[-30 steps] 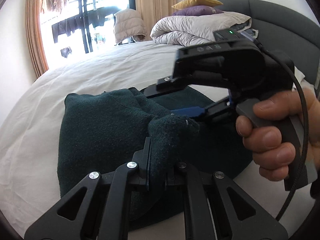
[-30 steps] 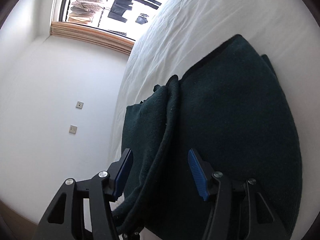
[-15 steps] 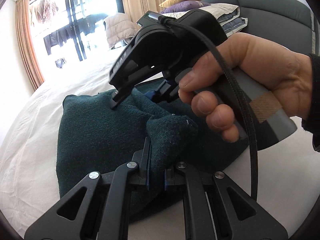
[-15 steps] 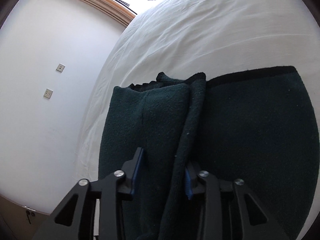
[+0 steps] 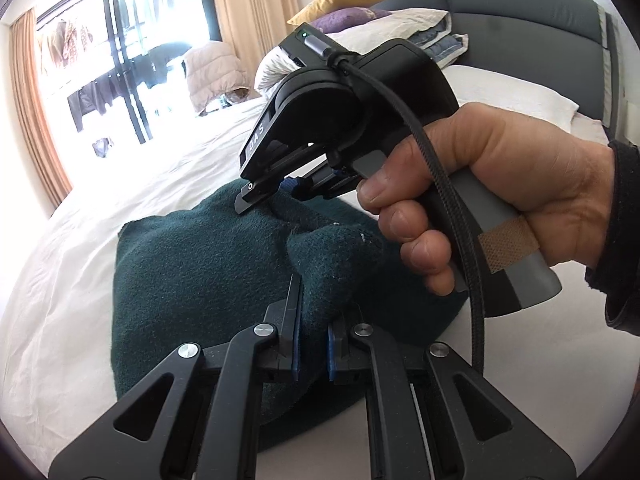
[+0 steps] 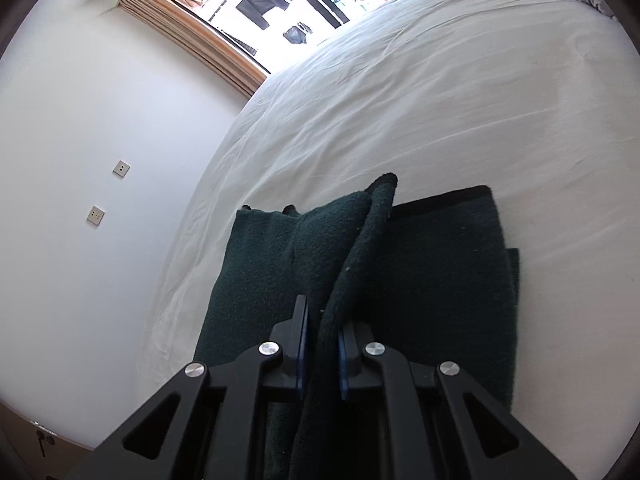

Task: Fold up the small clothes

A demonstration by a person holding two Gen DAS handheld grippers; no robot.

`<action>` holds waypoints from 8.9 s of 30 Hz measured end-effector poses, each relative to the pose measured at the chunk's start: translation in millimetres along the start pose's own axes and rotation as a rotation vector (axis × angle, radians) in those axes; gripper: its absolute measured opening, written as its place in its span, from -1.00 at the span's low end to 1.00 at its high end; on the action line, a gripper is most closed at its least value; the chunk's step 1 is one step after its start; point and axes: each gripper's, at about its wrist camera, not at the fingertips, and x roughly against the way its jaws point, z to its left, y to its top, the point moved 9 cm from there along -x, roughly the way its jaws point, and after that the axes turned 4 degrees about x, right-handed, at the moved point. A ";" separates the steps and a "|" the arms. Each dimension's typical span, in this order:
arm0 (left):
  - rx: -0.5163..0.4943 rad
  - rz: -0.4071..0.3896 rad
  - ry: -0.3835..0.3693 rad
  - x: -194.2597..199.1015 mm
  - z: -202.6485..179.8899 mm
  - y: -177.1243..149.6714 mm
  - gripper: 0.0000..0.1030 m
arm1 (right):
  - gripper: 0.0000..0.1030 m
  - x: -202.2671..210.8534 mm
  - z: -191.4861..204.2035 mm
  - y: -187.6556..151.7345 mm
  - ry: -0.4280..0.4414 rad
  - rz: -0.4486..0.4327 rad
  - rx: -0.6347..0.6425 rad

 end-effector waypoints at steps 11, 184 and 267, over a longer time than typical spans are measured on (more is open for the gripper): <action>-0.058 0.052 -0.065 -19.4 -48.8 -3.5 -0.85 | -0.77 16.6 -49.9 -1.2 -0.032 -0.031 -0.059; 0.427 -0.355 0.395 319.2 235.1 -134.6 1.00 | 0.75 145.8 206.5 -233.4 -0.302 -0.449 0.263; 0.535 0.169 0.359 250.3 183.1 -242.0 1.00 | 1.00 126.4 222.2 -319.1 -0.527 -0.223 0.335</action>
